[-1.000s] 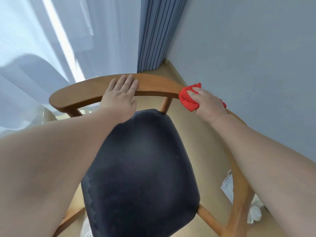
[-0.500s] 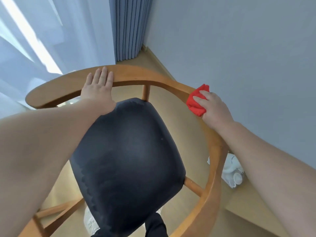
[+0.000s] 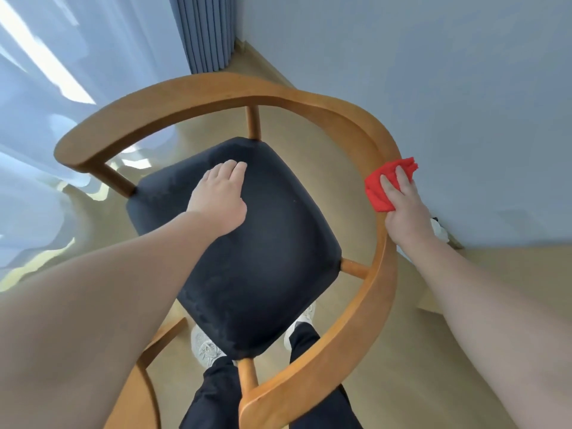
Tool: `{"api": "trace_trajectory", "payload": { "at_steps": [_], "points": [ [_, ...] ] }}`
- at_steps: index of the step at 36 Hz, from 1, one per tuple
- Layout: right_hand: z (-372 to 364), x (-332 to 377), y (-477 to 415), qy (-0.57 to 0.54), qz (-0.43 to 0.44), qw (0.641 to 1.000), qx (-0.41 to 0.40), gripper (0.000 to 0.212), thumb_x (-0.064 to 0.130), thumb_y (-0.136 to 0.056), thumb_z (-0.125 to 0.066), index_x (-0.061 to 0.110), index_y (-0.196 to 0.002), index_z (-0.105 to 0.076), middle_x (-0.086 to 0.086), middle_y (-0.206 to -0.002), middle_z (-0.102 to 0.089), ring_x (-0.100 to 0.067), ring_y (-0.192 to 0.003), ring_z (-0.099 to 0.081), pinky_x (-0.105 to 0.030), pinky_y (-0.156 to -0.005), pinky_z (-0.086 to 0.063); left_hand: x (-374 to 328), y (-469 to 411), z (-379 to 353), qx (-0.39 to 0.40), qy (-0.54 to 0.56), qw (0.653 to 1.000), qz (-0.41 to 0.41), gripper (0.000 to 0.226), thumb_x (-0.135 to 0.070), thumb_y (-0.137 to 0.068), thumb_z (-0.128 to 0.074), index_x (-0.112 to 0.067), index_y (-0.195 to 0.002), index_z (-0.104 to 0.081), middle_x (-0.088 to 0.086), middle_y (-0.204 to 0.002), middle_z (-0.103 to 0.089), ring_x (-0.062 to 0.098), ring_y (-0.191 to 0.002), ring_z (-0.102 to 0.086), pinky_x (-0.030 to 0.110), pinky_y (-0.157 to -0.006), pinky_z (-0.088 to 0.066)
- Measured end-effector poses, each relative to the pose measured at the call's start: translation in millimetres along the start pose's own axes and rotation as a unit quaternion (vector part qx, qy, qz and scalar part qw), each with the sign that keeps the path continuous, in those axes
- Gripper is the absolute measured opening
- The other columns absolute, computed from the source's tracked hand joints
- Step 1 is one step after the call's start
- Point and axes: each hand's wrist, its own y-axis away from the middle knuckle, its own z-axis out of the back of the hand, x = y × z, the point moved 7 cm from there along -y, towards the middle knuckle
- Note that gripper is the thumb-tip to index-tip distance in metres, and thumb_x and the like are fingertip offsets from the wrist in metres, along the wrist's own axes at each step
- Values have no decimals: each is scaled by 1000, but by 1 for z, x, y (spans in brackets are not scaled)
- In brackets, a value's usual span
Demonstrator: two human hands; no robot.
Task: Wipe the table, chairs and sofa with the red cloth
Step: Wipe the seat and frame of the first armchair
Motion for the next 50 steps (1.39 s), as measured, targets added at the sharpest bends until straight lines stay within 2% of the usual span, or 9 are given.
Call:
{"api": "trace_trajectory", "payload": {
  "at_steps": [4,9,19,30,38,50],
  "points": [
    [-16,-10,21,-25,-25,999,12,69,-12,-90,-43,22,-150,-31,-4,-162,-5,-30,-147,-8,-41,-116,-22,-16,9,-6,6,5,1000,-16,65,-11,-90,-46,-13,-149,-20,4,-153,-25,23,-141,-19,33,-115,-14],
    [-33,-18,42,-21,-51,998,31,71,-9,-92,-43,24,-152,-24,-1,-162,1,-31,-146,-13,-46,-114,-29,-30,24,-16,16,7,999,-31,63,-10,-89,-46,-13,-148,-22,2,-149,-30,22,-137,-23,31,-112,-17],
    [-51,-27,77,9,-65,995,76,72,-6,-94,-43,26,-154,-17,1,-162,4,-30,-147,-8,-45,-117,-25,-39,67,-34,57,-14,998,-18,63,-12,-90,-44,-15,-148,-21,1,-150,-28,22,-138,-23,31,-111,-17],
    [-60,-22,115,64,14,989,131,69,9,-96,-53,26,-153,-18,0,-162,-4,-33,-147,-6,-49,-114,-25,-66,135,-37,60,13,997,51,61,-11,-91,-43,-16,-148,-22,0,-152,-27,21,-139,-21,30,-112,-17],
    [-66,-22,149,20,2,991,135,74,2,-94,-51,28,-153,-14,0,-162,-4,-33,-146,-6,-50,-116,-25,-69,178,-24,33,9,997,71,61,-8,-89,-45,-15,-146,-26,2,-150,-31,23,-138,-25,34,-113,-20],
    [-80,7,209,-1,-11,993,121,79,-6,-89,-46,26,-154,-12,-4,-161,-3,-34,-146,-3,-54,-118,-12,-46,239,-24,42,4,996,81,61,-10,-91,-45,-18,-147,-23,0,-151,-29,21,-139,-25,32,-113,-22]
  ]
}}
